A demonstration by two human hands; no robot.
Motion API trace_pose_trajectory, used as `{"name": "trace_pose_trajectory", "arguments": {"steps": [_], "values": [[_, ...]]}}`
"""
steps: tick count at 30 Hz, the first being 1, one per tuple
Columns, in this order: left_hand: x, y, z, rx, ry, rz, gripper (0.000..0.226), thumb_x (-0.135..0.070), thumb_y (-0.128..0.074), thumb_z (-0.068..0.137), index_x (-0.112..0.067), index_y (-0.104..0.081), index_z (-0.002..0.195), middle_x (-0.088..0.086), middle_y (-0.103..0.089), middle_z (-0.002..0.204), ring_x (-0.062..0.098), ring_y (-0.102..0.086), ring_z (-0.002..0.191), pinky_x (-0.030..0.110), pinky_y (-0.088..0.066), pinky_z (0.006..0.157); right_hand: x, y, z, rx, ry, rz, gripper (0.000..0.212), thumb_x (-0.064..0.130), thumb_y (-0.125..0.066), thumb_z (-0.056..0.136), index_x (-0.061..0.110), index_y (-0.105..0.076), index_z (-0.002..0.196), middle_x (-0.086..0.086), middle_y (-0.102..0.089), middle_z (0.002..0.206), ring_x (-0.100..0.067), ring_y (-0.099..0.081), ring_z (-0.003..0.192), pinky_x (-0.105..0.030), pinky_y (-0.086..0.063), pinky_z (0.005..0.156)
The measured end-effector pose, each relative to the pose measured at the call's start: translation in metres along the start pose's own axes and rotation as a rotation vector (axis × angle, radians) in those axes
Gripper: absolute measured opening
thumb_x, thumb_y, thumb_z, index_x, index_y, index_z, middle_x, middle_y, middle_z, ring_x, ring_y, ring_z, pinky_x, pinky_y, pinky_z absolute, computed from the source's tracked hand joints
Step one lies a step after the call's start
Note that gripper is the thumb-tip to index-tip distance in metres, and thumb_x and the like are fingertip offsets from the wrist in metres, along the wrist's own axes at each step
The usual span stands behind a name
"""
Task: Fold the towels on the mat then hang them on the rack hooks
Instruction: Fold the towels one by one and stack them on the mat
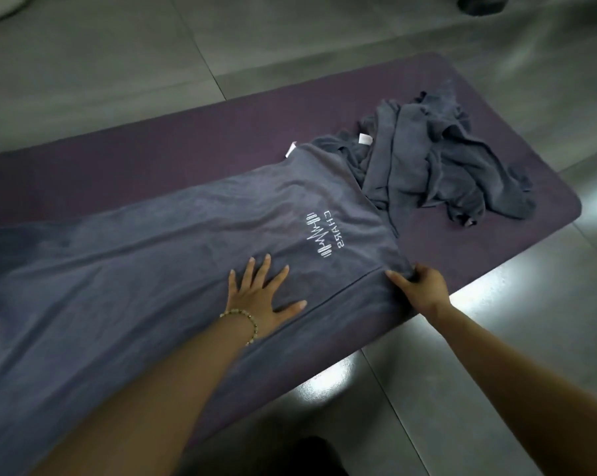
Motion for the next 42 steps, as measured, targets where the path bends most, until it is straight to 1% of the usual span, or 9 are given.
{"name": "trace_pose_trajectory", "arguments": {"steps": [5, 9, 14, 20, 25, 28, 32, 36, 42], "values": [[-0.002, 0.017, -0.008, 0.017, 0.062, -0.211, 0.071, -0.074, -0.021, 0.086, -0.040, -0.018, 0.148, -0.008, 0.009, 0.159, 0.017, 0.014, 0.146, 0.042, 0.009, 0.117, 0.059, -0.011, -0.026, 0.116, 0.201, 0.381, 0.035, 0.020, -0.068, 0.087, 0.010, -0.043, 0.065, 0.003, -0.040, 0.060, -0.005, -0.036, 0.057, -0.022, -0.034, 0.056], [-0.019, 0.049, -0.026, -0.126, 0.008, -1.061, 0.055, -0.050, -0.027, 0.098, -0.017, -0.056, 0.130, 0.001, -0.051, 0.140, 0.009, -0.048, 0.124, 0.009, -0.033, 0.096, 0.141, -0.035, -0.067, 0.304, 0.437, 0.476, 0.022, 0.012, -0.064, 0.089, 0.009, -0.057, 0.069, 0.013, -0.052, 0.056, 0.004, -0.044, 0.055, -0.012, -0.037, 0.054], [0.024, 0.074, -0.055, -0.159, 0.147, -1.610, 0.062, -0.064, -0.026, 0.092, -0.017, -0.063, 0.111, 0.003, -0.070, 0.103, 0.016, -0.068, 0.090, 0.026, -0.056, 0.072, 0.213, -0.092, -0.117, 0.627, 0.503, 0.527, 0.011, 0.015, -0.066, 0.087, 0.008, -0.069, 0.096, 0.005, -0.058, 0.060, -0.006, -0.042, 0.047, -0.016, -0.035, 0.044], [0.131, 0.075, -0.112, -0.285, 0.273, -1.597, 0.047, -0.054, -0.054, 0.086, -0.010, -0.070, 0.091, 0.008, -0.073, 0.094, 0.020, -0.069, 0.088, 0.030, -0.057, 0.070, 0.269, -0.172, -0.186, 0.933, 0.582, 0.404, 0.023, 0.011, -0.070, 0.084, 0.007, -0.068, 0.107, -0.009, -0.058, 0.070, -0.008, -0.041, 0.048, -0.019, -0.035, 0.048], [0.238, 0.044, -0.185, -0.680, 0.520, -1.554, 0.026, -0.032, -0.054, 0.095, -0.012, -0.058, 0.079, 0.010, -0.060, 0.081, 0.023, -0.055, 0.082, 0.034, -0.046, 0.076, 0.298, -0.246, -0.271, 1.248, 0.638, 0.220, 0.031, 0.008, -0.071, 0.083, 0.025, -0.064, 0.109, 0.004, -0.062, 0.089, -0.017, -0.046, 0.074, -0.016, -0.041, 0.059], [0.287, 0.030, -0.237, -0.871, 0.625, -1.551, 0.026, -0.028, -0.048, 0.099, -0.009, -0.064, 0.093, 0.008, -0.066, 0.097, 0.019, -0.061, 0.094, 0.035, -0.048, 0.093, 0.317, -0.272, -0.287, 1.154, 0.662, 0.209, 0.020, 0.010, -0.068, 0.086, 0.019, -0.065, 0.103, 0.007, -0.061, 0.084, -0.008, -0.048, 0.070, -0.012, -0.042, 0.063], [0.330, 0.021, -0.297, -0.920, 0.598, -1.504, 0.024, -0.031, -0.050, 0.097, -0.017, -0.065, 0.085, -0.010, -0.067, 0.079, -0.004, -0.062, 0.071, 0.010, -0.047, 0.065, 0.343, -0.310, -0.304, 1.073, 0.755, 0.136, 0.015, 0.015, -0.069, 0.086, 0.023, -0.065, 0.099, 0.009, -0.061, 0.084, -0.003, -0.048, 0.068, -0.015, -0.042, 0.070], [0.373, 0.013, -0.359, -1.061, 0.645, -1.371, 0.022, -0.030, -0.050, 0.098, -0.018, -0.067, 0.090, -0.013, -0.068, 0.083, -0.006, -0.061, 0.075, 0.007, -0.046, 0.070, 0.362, -0.355, -0.332, 1.064, 0.793, 0.105, 0.016, 0.013, -0.067, 0.088, 0.028, -0.063, 0.091, 0.010, -0.065, 0.085, 0.009, -0.052, 0.060, -0.015, -0.043, 0.071], [0.437, -0.033, -0.424, -1.091, 0.918, -1.244, 0.021, -0.031, -0.051, 0.096, -0.016, -0.065, 0.098, -0.005, -0.066, 0.089, 0.004, -0.060, 0.080, 0.009, -0.047, 0.073, 0.363, -0.419, -0.380, 1.116, 0.816, -0.062, 0.017, 0.023, -0.067, 0.088, 0.026, -0.063, 0.104, -0.009, -0.069, 0.100, -0.010, -0.059, 0.081, -0.016, -0.045, 0.074]]}}
Point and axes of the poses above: each hand's wrist, its own z-axis towards the middle knuckle, its own y-axis out of the back of the hand, x = y × z, the point moved 7 cm from there along z, towards the middle knuckle
